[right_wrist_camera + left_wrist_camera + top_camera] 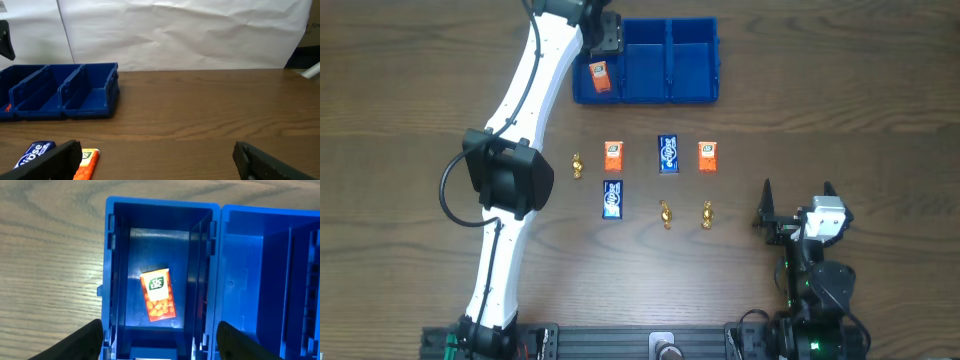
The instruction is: Sort Candies Into Trays
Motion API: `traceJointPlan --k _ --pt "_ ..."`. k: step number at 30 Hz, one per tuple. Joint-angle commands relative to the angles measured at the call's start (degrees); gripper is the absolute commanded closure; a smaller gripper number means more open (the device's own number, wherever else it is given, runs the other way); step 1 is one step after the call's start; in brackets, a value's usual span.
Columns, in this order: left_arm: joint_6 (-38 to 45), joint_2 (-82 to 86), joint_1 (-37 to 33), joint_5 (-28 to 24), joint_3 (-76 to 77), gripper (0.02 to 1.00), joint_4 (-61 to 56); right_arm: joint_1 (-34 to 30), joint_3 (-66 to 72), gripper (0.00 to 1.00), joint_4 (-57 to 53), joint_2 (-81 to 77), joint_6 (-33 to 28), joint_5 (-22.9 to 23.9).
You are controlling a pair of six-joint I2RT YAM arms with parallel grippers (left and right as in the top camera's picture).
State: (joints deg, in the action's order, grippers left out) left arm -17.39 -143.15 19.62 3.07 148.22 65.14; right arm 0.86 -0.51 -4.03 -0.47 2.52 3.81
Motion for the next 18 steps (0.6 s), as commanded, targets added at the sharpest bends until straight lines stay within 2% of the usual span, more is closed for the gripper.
traceJointPlan --k 1,4,9,15,18 --pt "-0.8 7.5 2.3 -0.1 -1.9 0.183 -0.5 -0.3 0.1 0.003 -0.3 0.3 -0.5 -0.1" --pt "-3.7 19.1 5.7 0.1 -17.1 0.161 -4.2 -0.3 0.1 0.005 -0.3 0.3 -0.5 -0.1" --pt "-7.6 35.1 11.8 1.9 -49.6 0.165 -17.4 -0.3 0.1 0.003 -0.3 0.3 -0.5 -0.1" --pt "-13.6 34.9 13.2 1.0 -67.9 0.185 -24.3 -0.3 0.1 0.003 -0.3 0.3 -0.5 -0.1" --pt "-13.8 33.5 13.0 -1.5 -74.0 0.183 -30.0 -0.3 0.1 0.003 -0.3 0.3 -0.5 -0.1"
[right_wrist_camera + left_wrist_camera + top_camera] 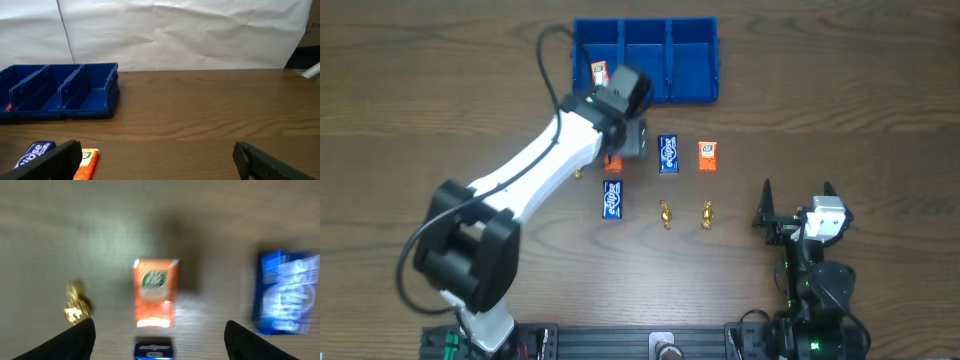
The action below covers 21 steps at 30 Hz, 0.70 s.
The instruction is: Sort Candies Into Trays
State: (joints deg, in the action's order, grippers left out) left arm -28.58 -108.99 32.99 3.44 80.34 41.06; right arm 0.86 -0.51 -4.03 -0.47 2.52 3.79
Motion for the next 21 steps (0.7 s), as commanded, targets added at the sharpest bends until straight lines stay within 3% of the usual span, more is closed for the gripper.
traceJointPlan --k 1,12,15,18,21 --pt "-2.8 -1.2 -0.3 -1.9 -6.5 0.185 -6.1 -0.3 0.1 0.003 -0.3 0.3 -0.5 -0.1" --pt "-2.8 -5.8 -0.3 -3.3 -6.5 0.218 -7.8 -0.3 0.1 0.003 -0.3 0.3 -0.5 -0.1" --pt "-2.8 -6.0 -0.3 -3.4 -6.5 0.334 -8.1 -0.3 0.1 0.003 -0.3 0.3 -0.5 -0.1" --pt "-2.8 -6.0 -0.4 -3.4 -6.5 0.608 -8.1 -0.3 0.1 0.003 -0.3 0.3 -0.5 -0.1" --pt "-2.8 -6.0 -0.4 -3.4 -6.5 0.673 -8.1 -0.3 0.1 0.003 -0.3 0.3 -0.5 -0.1"
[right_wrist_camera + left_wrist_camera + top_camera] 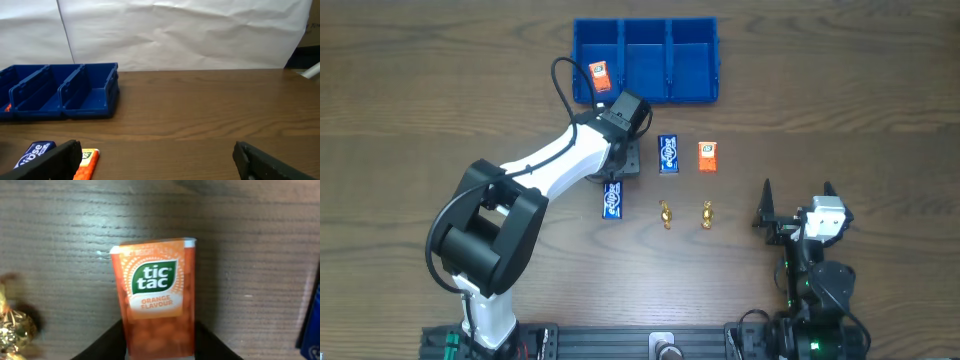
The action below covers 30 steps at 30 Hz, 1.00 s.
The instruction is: Sort Candies Into Trays
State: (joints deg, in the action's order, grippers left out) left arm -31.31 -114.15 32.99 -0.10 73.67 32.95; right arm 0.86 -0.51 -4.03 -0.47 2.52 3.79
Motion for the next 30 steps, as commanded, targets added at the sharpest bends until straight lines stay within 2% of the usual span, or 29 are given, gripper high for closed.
traceJointPlan --k 1,8,11,14,22,30 --pt "0.0 -0.9 -0.4 0.1 0.2 0.682 0.0 -0.3 0.1 0.003 -0.3 0.3 -0.5 -0.1" --pt "0.0 0.9 -0.5 2.2 3.1 0.693 1.0 -0.3 0.1 0.003 -0.3 0.3 -0.5 -0.1" --pt "1.4 2.9 -1.1 5.7 11.0 0.691 7.3 -0.3 0.1 0.003 -0.3 0.3 -0.5 -0.1" --pt "5.9 2.8 -3.1 9.1 26.4 0.693 14.7 -0.3 0.1 0.003 -0.3 0.3 -0.5 -0.1" --pt "12.2 -5.9 -11.0 4.8 42.6 0.689 15.3 -0.3 0.1 0.003 -0.3 0.3 -0.5 -0.1" --pt "13.3 -20.0 -12.7 3.2 55.2 0.682 20.6 -0.3 0.1 0.003 -0.3 0.3 -0.5 -0.1"
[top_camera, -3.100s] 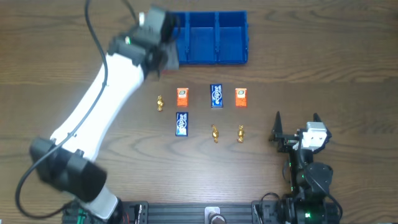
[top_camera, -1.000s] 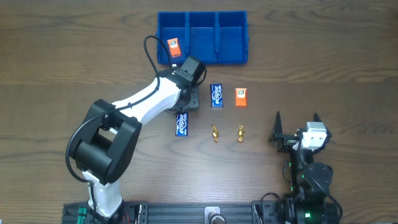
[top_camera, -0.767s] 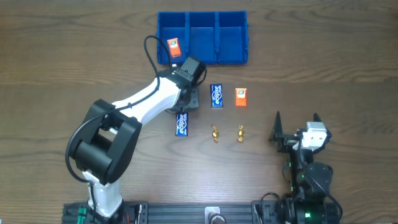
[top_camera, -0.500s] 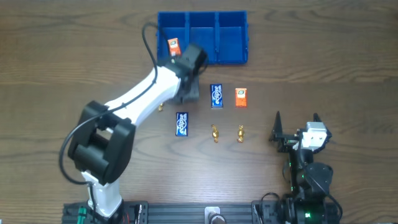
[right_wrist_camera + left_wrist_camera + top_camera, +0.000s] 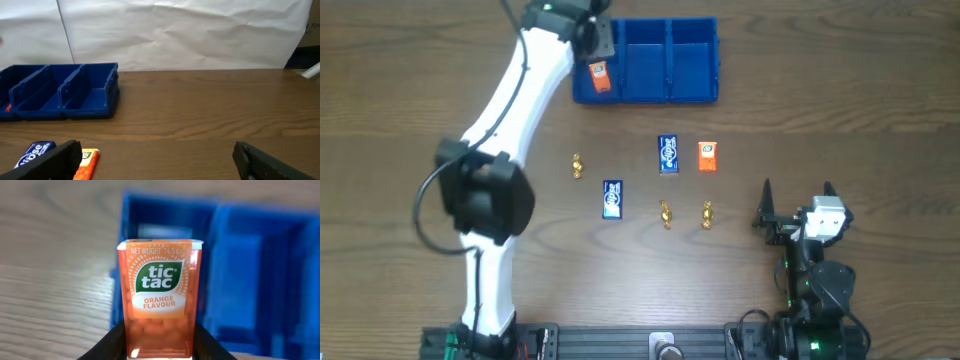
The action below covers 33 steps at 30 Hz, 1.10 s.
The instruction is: Sort Candies Into Trays
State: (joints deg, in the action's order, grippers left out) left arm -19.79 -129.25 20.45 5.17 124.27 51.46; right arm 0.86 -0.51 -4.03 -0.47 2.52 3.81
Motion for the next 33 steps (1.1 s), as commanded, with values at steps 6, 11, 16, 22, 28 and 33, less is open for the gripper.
traceJointPlan --k 6,11,16,22,28,33 --pt "1.9 -5.1 -0.5 -2.0 4.6 0.649 2.1 -0.3 0.1 0.003 -0.3 0.3 -0.5 -0.1" --pt "1.8 -5.1 -0.6 -2.1 5.7 0.310 2.8 -0.3 0.1 0.003 -0.3 0.3 -0.5 -0.1" --pt "1.4 -3.6 0.6 -2.0 15.6 0.112 11.5 -0.3 0.1 0.003 -0.3 0.3 -0.5 -0.1" --pt "-4.4 -1.8 9.7 1.5 22.5 0.038 16.1 -0.3 0.1 0.003 -0.3 0.3 -0.5 -0.1" --pt "-15.7 -3.4 23.7 5.4 15.6 0.051 15.6 -0.3 0.1 0.003 -0.3 0.3 -0.5 -0.1" --pt "-19.9 -7.3 28.6 2.6 7.4 0.073 10.3 -0.3 0.1 0.003 -0.3 0.3 -0.5 -0.1"
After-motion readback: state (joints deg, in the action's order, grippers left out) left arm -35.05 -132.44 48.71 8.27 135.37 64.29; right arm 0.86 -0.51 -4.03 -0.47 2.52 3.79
